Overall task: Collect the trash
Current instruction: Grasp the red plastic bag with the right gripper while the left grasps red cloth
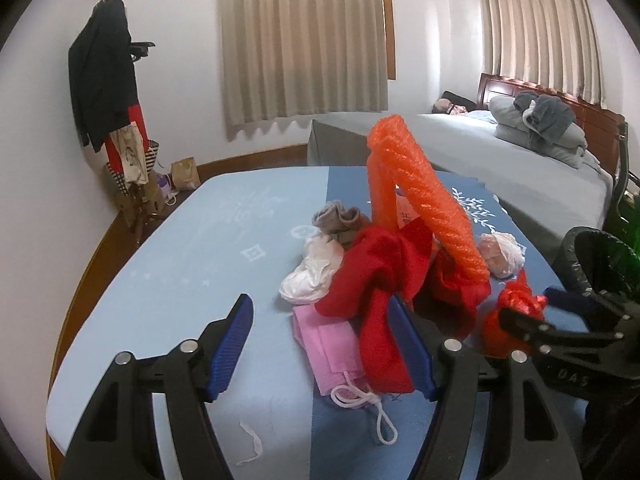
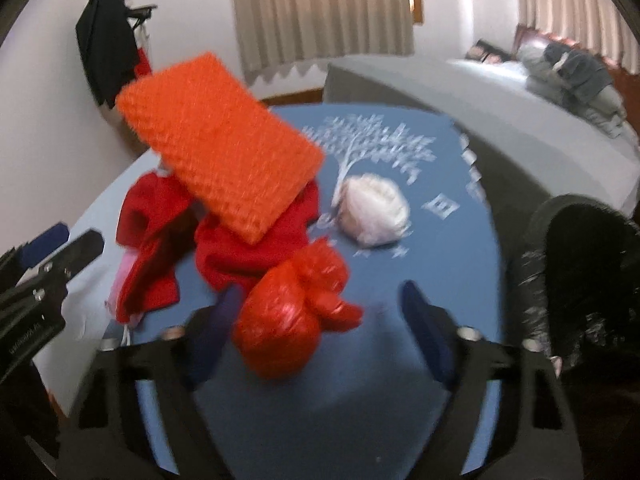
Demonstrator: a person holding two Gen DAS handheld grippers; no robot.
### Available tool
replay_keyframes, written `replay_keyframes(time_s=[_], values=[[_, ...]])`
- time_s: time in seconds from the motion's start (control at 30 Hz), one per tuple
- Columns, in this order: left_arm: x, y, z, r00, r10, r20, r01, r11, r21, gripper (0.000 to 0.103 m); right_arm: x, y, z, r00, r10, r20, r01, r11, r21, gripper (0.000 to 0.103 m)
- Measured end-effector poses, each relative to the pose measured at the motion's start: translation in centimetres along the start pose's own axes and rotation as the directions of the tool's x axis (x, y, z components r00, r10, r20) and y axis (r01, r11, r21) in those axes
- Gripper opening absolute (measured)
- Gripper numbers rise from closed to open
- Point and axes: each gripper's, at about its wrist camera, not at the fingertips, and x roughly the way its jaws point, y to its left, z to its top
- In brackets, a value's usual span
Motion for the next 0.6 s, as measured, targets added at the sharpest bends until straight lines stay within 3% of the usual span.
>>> replay_keyframes(time_s=[0.07,0.13,0.2,0.37,0.6], values=[[0.1,-0.1,-0.1,1.000,-0.004,-0.001,0.004,1.000,0.001,0.068,0.0,0.3,0.0,1.000,0.025,-0.006,-0.025,1.000,-0.015,0.061],[0.1,-0.5,-0.3,1.000,-0.010,-0.005,0.010,1.000,0.002,0.068,-0.1,0.6,0.0,0.998,0.058,-0.012,-0.058,0.998,-0.029,0.042],[0.2,-0.7,-0.3,1.000,-0.020,-0.007,0.020,1.000,0.003,0.068,-0.4,0.9,0.0,0.996,0.083,-0.016,-0.084,0.996,-0.040,0.034],[0.5,-1.7,-0.2,0.999,-0.040,-0.009,0.041,0.999,0.010,0.068,-1.7,0.5,0.4,0.996,0.087,0.010,-0.086,0.995,-0.041,0.032],[2.1,-3.5,0.5,0.998,-0.054,-0.012,0.054,0.998,0.033,0.059,-3.4,-1.4,1.6,0.996,0.060,0.065,-0.059,0.998,-0.017,0.032]])
